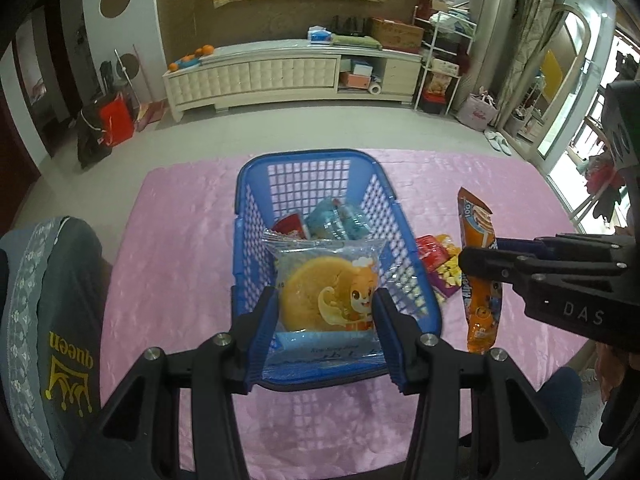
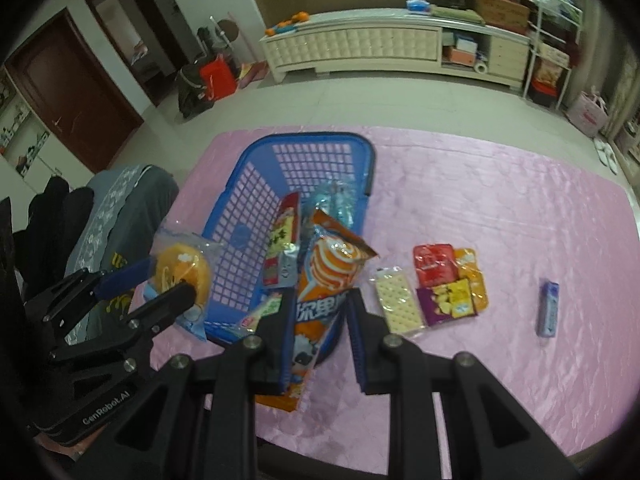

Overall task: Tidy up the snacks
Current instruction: 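Carry the bread bag and snack stick over the blue basket with both tools, then open both tools to drop the bags into the basket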

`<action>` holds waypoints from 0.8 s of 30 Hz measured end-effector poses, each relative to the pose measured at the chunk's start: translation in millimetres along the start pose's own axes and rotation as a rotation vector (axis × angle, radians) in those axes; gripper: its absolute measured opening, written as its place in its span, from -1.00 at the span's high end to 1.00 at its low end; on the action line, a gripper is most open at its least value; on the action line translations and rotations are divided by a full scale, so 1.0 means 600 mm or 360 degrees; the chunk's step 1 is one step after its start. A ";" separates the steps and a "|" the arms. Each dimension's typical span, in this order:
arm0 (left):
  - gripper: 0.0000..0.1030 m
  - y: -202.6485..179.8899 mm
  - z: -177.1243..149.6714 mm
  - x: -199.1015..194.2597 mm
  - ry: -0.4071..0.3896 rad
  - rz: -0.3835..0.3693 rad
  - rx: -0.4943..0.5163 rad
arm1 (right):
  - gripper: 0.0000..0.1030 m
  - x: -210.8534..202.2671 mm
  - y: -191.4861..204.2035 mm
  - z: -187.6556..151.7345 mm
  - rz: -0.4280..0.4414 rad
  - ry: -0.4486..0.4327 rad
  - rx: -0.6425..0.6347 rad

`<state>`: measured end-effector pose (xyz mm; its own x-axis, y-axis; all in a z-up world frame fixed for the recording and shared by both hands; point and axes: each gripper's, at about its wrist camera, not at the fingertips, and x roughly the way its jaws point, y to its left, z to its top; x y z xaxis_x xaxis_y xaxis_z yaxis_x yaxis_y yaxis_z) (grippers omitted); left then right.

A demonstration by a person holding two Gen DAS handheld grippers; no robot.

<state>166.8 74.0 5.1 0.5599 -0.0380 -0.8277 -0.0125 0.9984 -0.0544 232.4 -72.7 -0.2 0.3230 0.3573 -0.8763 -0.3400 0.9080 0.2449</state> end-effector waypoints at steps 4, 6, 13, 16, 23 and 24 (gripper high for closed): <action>0.11 0.023 0.005 0.020 0.0017 0.0005 -0.0024 | 0.44 0.045 0.013 0.018 -0.0002 0.0073 -0.0043; 0.11 0.031 0.004 0.030 0.0026 -0.0011 -0.0044 | 0.44 0.065 0.018 0.023 -0.0020 0.0107 -0.0080; 0.11 0.050 0.002 0.069 0.0093 -0.0014 -0.0071 | 0.44 0.131 0.030 0.035 -0.0132 0.0228 -0.0183; 0.11 0.058 -0.001 0.081 0.0114 -0.0022 -0.0094 | 0.44 0.147 0.032 0.034 -0.0192 0.0263 -0.0216; 0.21 0.061 -0.006 0.093 0.0147 -0.0044 -0.0115 | 0.26 0.148 0.049 0.021 -0.0204 0.0274 -0.0315; 0.23 0.058 -0.006 0.089 0.0143 -0.0046 -0.0112 | 0.08 0.146 0.051 0.021 -0.0171 0.0276 -0.0309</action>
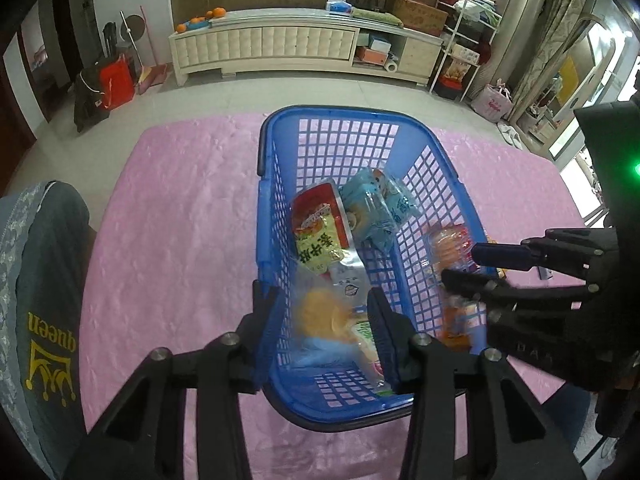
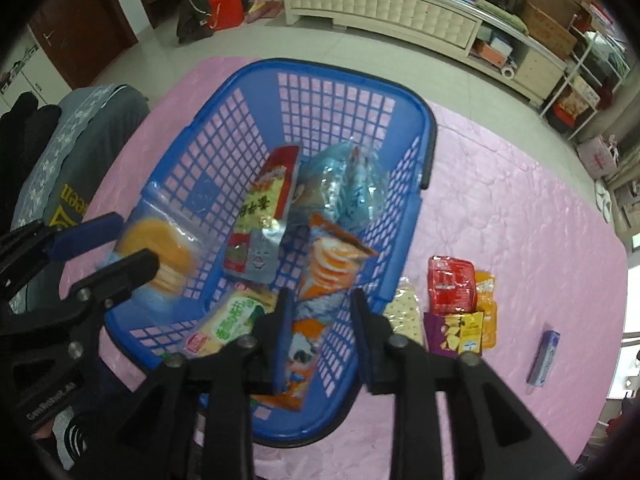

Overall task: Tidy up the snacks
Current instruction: 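Open both tools to drop the bags into the basket, then move both tools back toward the cracker pack and purple-and-yellow chip bag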

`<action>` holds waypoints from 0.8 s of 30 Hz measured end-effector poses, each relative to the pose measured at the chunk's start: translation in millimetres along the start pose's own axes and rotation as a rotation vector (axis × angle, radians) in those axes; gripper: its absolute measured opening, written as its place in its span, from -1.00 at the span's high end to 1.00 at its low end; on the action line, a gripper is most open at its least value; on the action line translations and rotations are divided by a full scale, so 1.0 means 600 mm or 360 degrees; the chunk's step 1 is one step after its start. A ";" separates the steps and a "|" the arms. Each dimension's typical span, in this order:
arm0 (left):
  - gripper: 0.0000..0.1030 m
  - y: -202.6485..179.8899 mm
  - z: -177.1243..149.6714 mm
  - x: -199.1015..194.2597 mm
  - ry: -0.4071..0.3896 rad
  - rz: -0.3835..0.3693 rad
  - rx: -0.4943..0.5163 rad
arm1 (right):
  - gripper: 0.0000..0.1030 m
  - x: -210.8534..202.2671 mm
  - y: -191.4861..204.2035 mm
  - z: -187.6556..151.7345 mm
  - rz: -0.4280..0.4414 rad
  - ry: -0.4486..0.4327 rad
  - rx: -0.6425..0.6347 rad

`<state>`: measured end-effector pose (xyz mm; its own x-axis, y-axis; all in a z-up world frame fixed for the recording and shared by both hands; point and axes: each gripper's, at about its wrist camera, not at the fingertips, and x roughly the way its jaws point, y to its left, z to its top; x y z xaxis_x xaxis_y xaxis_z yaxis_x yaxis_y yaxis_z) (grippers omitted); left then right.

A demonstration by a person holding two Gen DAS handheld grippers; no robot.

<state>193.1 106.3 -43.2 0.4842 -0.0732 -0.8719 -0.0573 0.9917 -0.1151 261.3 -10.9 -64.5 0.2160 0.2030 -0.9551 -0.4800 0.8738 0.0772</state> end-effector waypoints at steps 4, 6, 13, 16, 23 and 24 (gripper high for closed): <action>0.29 -0.012 0.000 -0.018 -0.0037 0.0010 0.0046 | -0.48 -0.023 0.004 -0.006 -0.0055 -0.0073 0.0017; 0.29 -0.015 0.001 -0.025 -0.0045 0.0002 0.0043 | -0.54 -0.038 0.001 -0.011 -0.0078 -0.0131 0.0004; 0.29 -0.031 0.004 -0.031 -0.0047 0.0000 0.0065 | -0.58 -0.053 -0.038 -0.028 -0.0031 -0.0120 0.0118; 0.29 -0.047 0.006 -0.023 -0.0034 0.0001 0.0089 | -0.58 -0.056 -0.054 -0.035 -0.0023 -0.0118 0.0160; 0.29 -0.066 0.010 0.008 0.0021 0.0008 0.0115 | -0.58 -0.042 -0.083 -0.039 0.0006 -0.0109 0.0218; 0.29 -0.069 0.012 0.013 0.0031 0.0008 0.0114 | -0.58 -0.040 -0.087 -0.041 0.0011 -0.0107 0.0226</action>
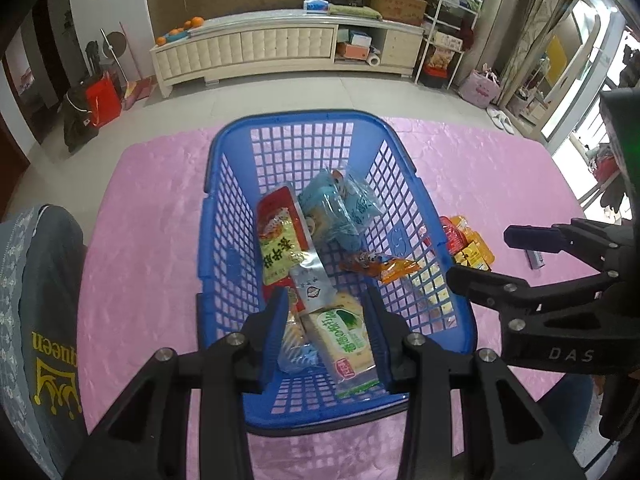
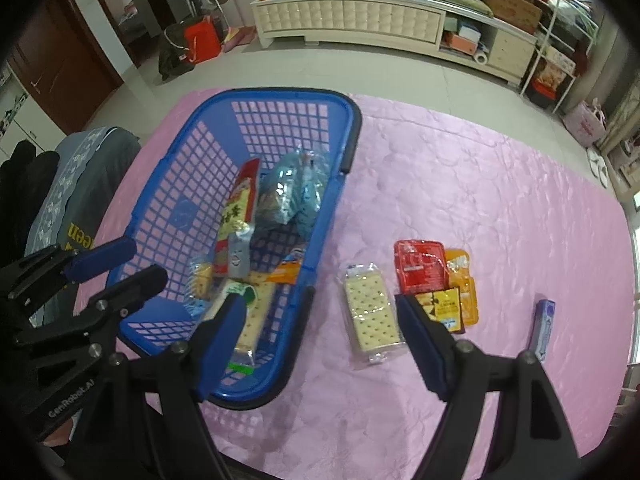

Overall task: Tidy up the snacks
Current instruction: 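Move both tools back toward the cracker pack and purple-and-yellow chip bag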

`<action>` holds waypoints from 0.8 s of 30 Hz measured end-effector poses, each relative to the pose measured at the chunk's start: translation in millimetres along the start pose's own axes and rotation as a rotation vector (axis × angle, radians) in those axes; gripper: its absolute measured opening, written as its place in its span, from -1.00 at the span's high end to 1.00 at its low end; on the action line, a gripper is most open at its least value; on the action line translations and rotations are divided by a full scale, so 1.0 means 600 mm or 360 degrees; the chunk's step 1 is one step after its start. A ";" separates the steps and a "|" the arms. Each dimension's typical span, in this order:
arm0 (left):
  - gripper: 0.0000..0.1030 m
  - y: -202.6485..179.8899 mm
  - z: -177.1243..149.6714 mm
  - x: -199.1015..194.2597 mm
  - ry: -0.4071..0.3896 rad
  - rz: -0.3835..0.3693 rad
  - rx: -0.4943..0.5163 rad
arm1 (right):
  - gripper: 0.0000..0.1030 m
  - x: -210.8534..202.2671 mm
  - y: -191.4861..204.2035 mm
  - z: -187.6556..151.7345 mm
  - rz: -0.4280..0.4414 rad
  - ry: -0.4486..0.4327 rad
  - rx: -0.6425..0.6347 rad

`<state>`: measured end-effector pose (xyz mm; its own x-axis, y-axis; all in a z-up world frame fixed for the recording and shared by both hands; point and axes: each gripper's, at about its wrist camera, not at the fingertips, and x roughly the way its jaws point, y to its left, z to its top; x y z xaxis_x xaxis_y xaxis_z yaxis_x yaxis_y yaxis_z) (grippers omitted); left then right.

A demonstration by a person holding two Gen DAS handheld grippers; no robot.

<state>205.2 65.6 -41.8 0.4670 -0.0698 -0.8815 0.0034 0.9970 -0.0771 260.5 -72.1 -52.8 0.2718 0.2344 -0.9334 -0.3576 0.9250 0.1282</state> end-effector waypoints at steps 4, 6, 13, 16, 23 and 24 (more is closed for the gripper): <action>0.19 -0.006 0.004 0.015 0.0022 0.0008 -0.0011 | -0.58 0.007 -0.017 -0.004 0.0013 0.0001 0.0037; 0.04 -0.009 0.006 0.021 0.0030 0.0009 -0.0028 | -0.58 0.008 -0.029 -0.007 0.0024 0.0001 0.0063; -0.38 -0.049 0.004 0.011 0.0027 0.0046 0.0030 | -0.58 -0.004 -0.065 -0.026 0.0037 -0.0012 0.0147; -0.49 -0.069 0.005 -0.002 -0.0006 0.0040 0.0062 | -0.58 -0.020 -0.086 -0.038 0.0027 -0.0024 0.0187; -0.49 -0.128 0.008 -0.029 -0.0026 -0.0011 0.0091 | -0.58 -0.075 -0.134 -0.071 -0.0013 -0.0087 0.0241; -0.49 -0.139 0.007 -0.033 -0.0032 -0.0017 0.0101 | -0.58 -0.082 -0.142 -0.076 -0.0018 -0.0096 0.0249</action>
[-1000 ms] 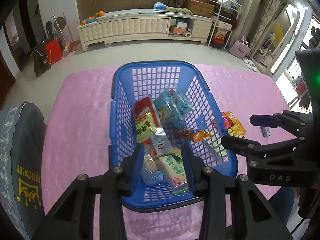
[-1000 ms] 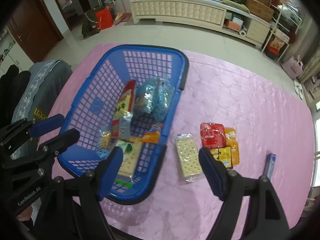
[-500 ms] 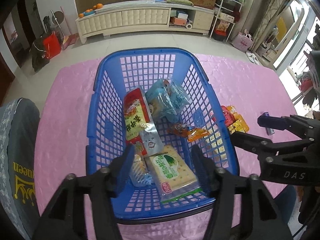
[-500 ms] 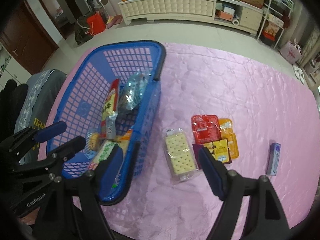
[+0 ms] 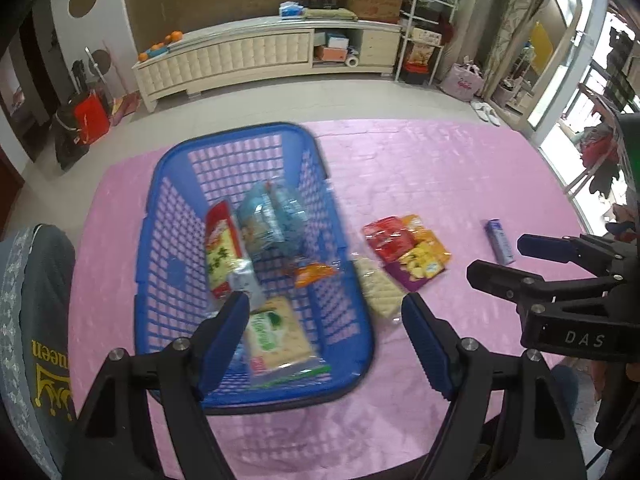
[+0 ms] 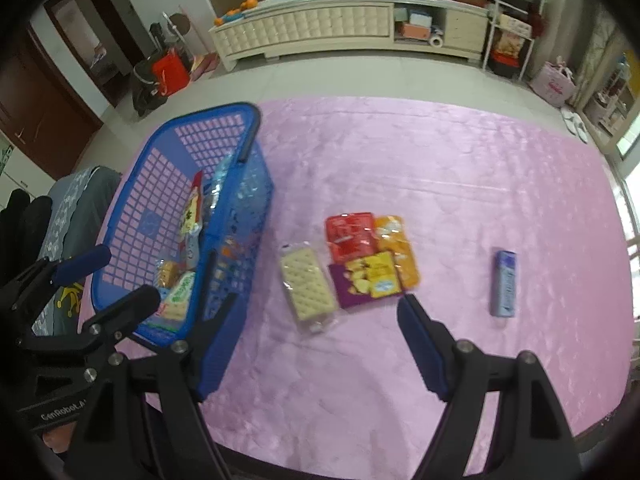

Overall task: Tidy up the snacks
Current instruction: 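Move both tools back toward the cracker pack and purple-and-yellow chip bag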

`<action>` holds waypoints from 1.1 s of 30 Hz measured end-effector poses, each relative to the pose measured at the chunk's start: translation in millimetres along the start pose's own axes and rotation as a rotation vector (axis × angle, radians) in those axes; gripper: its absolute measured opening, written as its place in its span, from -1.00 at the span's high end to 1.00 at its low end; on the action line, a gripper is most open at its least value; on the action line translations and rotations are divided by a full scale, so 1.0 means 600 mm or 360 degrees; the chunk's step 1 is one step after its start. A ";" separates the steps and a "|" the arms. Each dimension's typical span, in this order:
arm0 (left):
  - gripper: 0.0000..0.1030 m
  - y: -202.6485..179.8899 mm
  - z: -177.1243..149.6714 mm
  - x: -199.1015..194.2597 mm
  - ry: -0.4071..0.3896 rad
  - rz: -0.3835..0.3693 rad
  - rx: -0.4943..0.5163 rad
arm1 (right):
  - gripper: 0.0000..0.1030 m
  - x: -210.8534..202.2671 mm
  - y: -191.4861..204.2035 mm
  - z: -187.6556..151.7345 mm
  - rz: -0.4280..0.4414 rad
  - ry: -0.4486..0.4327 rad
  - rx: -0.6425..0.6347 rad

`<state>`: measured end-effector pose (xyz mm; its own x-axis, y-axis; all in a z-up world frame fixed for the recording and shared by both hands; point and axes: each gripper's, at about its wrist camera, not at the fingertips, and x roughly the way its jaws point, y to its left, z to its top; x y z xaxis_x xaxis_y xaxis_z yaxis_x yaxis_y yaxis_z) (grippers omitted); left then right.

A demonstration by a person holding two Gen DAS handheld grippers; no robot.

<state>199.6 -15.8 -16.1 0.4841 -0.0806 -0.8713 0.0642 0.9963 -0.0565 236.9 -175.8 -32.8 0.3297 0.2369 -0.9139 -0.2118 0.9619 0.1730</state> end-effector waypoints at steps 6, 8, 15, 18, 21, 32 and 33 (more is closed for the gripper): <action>-0.52 -0.067 0.003 -0.010 -0.0002 -0.0055 0.0055 | -0.58 -0.034 -0.059 -0.022 -0.0027 -0.0032 0.0080; -0.52 -0.087 0.004 -0.003 0.0029 -0.0077 0.0047 | -0.58 -0.041 -0.079 -0.031 -0.0027 -0.0036 0.0103; -0.51 -0.146 0.005 0.039 0.0129 0.0003 -0.0011 | -0.58 -0.048 -0.138 -0.051 -0.0014 -0.0035 0.0170; -0.51 -0.168 0.004 0.056 0.0156 -0.0014 -0.0046 | -0.58 -0.038 -0.162 -0.060 -0.0019 -0.0010 0.0183; -0.51 -0.186 0.000 0.076 0.0191 0.0009 -0.0056 | -0.58 -0.025 -0.189 -0.069 -0.0021 0.0018 0.0217; -0.51 -0.203 -0.005 0.173 0.0289 0.0160 -0.0189 | -0.58 0.062 -0.249 -0.060 0.0019 0.0109 0.0234; -0.51 -0.201 -0.007 0.179 0.0287 0.0178 -0.0205 | -0.58 0.070 -0.249 -0.058 0.0025 0.0111 0.0227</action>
<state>240.3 -144.4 -105.0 0.3178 0.0251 -0.9478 -0.0985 0.9951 -0.0067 250.7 -314.4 -110.0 0.2616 0.2467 -0.9331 -0.0820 0.9690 0.2331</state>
